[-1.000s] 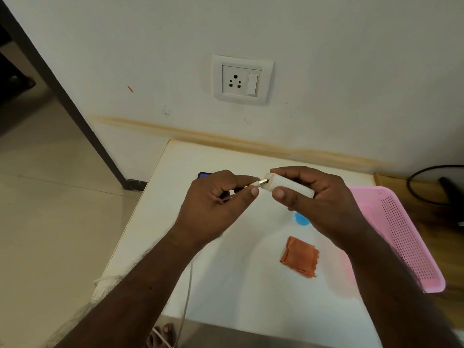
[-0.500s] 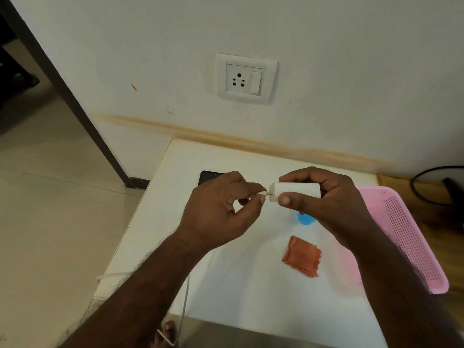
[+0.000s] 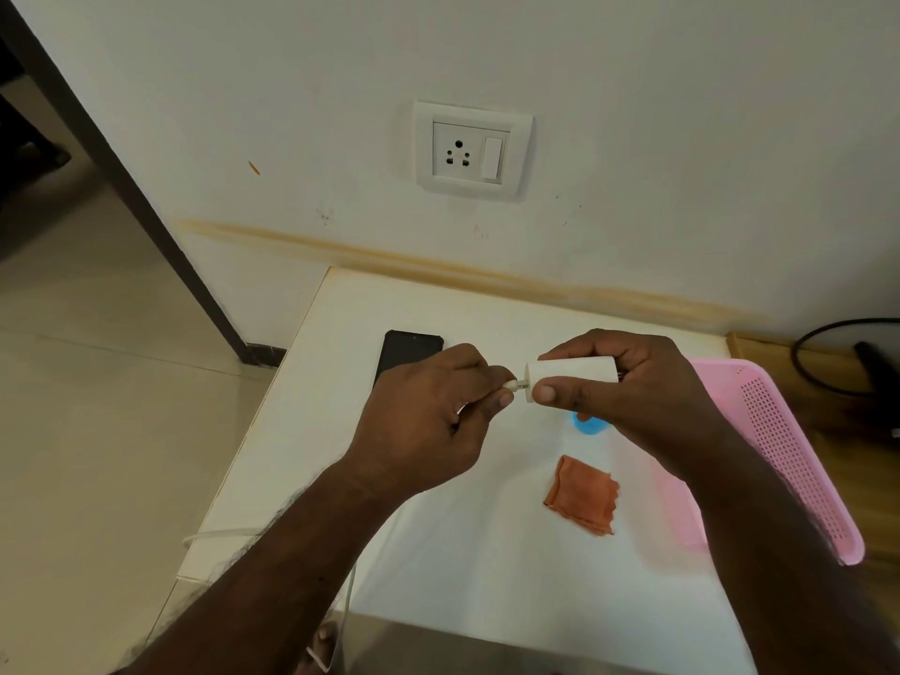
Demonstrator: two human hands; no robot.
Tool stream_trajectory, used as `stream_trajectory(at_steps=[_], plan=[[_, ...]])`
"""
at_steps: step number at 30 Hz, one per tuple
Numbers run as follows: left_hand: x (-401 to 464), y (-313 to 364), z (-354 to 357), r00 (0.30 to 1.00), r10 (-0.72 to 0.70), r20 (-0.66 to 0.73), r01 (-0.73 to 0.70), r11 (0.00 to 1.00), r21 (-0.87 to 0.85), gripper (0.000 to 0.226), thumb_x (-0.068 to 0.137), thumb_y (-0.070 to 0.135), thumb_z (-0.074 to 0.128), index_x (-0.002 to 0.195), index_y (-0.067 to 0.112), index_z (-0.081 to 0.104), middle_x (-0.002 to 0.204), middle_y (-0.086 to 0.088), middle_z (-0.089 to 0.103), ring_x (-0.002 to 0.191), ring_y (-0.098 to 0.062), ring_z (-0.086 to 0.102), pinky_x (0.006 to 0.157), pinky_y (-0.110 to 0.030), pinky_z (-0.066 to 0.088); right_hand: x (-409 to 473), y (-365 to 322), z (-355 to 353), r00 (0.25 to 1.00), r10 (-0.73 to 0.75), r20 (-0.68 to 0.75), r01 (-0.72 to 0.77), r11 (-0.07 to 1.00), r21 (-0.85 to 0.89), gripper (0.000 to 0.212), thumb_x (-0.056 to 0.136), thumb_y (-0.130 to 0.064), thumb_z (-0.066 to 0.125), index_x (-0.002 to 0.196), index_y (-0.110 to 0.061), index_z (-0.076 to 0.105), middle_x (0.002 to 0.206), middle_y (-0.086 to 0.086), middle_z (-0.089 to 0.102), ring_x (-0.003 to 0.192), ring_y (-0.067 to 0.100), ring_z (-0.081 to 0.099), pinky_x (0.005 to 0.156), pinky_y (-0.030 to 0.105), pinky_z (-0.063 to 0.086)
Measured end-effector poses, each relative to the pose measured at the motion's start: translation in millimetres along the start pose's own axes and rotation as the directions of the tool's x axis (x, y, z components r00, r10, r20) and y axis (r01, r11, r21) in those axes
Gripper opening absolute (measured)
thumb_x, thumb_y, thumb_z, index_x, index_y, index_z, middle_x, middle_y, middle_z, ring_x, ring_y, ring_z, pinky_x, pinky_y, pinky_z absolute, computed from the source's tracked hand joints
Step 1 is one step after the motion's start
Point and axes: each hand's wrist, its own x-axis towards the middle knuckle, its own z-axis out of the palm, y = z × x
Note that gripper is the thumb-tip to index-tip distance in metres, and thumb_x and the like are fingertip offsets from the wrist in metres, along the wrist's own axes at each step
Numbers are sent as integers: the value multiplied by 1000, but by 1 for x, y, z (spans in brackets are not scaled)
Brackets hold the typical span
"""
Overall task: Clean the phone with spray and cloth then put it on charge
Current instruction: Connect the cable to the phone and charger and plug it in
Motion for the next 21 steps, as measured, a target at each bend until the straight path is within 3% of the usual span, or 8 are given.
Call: stream_trajectory(at_steps=[7, 13, 16, 21], plan=[[1, 1, 1, 1000, 1, -7, -1, 1000, 27, 19, 93, 23, 62, 103, 18, 76, 78, 7, 59, 59, -15, 54, 51, -21, 35, 1, 0, -1, 1000, 25, 0, -25, 999, -43, 37, 50, -62, 82, 81, -42, 76, 86, -23, 73, 84, -4, 67, 60, 6, 48], [1, 3, 3, 999, -32, -12, 32, 999, 3, 27, 96, 34, 51, 103, 23, 74, 78, 16, 44, 63, -12, 50, 53, -12, 27, 1, 5, 2, 999, 36, -10, -34, 989, 143, 39, 56, -43, 85, 87, -20, 79, 89, -5, 74, 66, 8, 67, 56, 19, 53], [-1, 3, 5, 1000, -13, -10, 13, 999, 29, 27, 96, 33, 51, 99, 19, 74, 76, 9, 52, 57, -15, 51, 49, -22, 35, 2, 6, 5, 999, 53, -4, -52, 993, 107, 39, 56, -45, 85, 86, -22, 79, 87, -7, 74, 65, 7, 67, 55, 18, 52], [-2, -2, 6, 1000, 5, 23, -6, 998, 63, 24, 94, 28, 54, 99, 18, 75, 77, 5, 55, 55, -18, 51, 47, -26, 39, 2, 9, 5, 997, 75, 16, -76, 997, 18, 39, 56, -49, 84, 87, -25, 78, 85, -10, 75, 69, 9, 69, 57, 18, 54]])
